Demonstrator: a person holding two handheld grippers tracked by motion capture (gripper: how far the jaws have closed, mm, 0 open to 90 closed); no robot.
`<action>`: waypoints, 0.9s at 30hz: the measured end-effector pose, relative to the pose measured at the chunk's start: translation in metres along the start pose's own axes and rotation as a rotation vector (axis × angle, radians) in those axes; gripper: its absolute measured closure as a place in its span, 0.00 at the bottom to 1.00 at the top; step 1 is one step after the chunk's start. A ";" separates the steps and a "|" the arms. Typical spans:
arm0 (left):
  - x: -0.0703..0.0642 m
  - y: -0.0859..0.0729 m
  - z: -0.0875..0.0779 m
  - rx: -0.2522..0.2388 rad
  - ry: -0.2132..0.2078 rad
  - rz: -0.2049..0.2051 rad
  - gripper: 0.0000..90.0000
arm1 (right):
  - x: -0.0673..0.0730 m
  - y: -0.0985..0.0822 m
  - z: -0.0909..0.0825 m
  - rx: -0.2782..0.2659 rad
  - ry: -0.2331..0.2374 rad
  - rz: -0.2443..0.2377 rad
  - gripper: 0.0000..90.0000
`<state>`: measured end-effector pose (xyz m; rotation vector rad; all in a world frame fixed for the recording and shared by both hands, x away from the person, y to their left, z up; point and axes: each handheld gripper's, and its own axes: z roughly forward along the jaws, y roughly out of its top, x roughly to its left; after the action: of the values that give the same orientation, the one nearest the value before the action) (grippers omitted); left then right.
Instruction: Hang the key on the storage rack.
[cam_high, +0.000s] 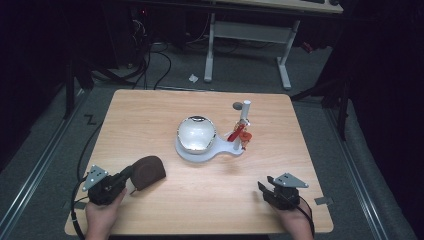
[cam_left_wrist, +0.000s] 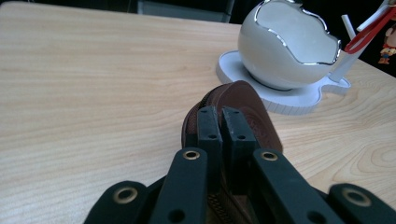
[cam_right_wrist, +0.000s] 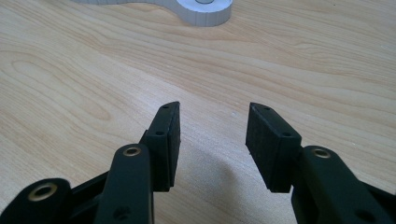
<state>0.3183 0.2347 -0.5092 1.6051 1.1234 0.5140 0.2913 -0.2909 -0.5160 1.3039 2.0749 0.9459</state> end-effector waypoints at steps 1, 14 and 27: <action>-0.002 0.001 -0.001 -0.007 0.001 0.006 0.97 | 0.000 0.000 0.000 -0.001 0.002 0.001 0.61; -0.016 0.009 -0.009 -0.063 0.003 0.053 0.97 | 0.001 0.001 0.001 0.001 0.010 0.004 0.62; -0.026 0.018 -0.009 -0.091 -0.011 0.060 0.97 | -0.002 0.001 0.000 -0.006 0.009 0.003 0.62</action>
<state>0.3065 0.2174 -0.4841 1.5642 1.0322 0.5872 0.2930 -0.2924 -0.5155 1.3026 2.0756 0.9606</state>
